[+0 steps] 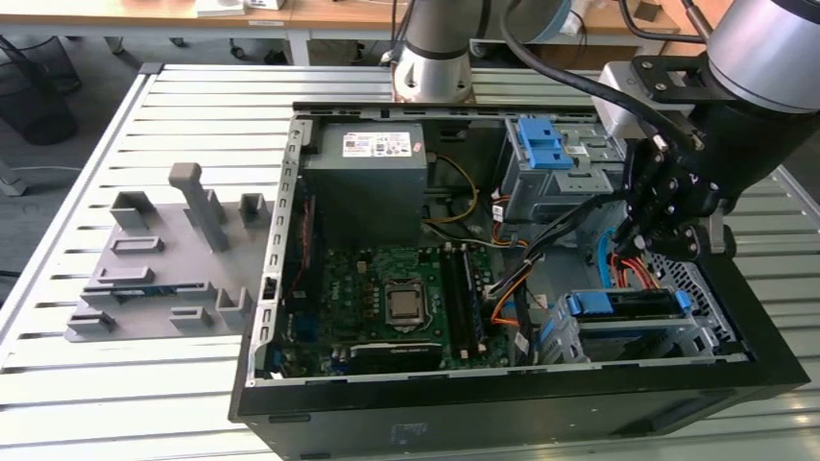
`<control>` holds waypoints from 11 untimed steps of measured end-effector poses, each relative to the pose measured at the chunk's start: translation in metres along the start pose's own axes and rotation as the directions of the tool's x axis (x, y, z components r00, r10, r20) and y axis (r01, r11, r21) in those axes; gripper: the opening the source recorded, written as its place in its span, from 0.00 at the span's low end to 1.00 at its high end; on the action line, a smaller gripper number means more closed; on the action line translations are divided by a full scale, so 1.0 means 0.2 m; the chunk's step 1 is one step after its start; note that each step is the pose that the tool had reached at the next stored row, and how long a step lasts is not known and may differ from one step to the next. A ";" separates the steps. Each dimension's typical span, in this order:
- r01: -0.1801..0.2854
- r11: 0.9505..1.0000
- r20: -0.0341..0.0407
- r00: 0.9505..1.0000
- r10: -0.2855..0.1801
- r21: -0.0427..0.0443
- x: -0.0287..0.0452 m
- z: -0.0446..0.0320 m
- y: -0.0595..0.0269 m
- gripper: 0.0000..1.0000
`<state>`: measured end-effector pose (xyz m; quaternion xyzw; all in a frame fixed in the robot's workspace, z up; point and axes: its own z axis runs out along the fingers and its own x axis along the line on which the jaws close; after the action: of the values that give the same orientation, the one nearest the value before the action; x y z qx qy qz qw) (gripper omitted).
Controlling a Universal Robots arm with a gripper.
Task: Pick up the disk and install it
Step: 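Insert the second disk wire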
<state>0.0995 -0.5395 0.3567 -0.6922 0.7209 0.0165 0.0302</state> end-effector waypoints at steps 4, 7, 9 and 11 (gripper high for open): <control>0.000 1.000 0.000 1.000 0.000 0.000 0.000 0.000 0.000 0.17; 0.000 1.000 0.000 1.000 0.000 0.000 0.003 0.003 0.000 0.17; 0.000 1.000 0.000 1.000 0.000 0.001 0.010 0.006 0.000 0.17; 0.000 1.000 0.000 1.000 0.000 0.002 0.020 0.010 0.000 0.17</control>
<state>0.0994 -0.5434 0.3543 -0.6923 0.7208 0.0160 0.0310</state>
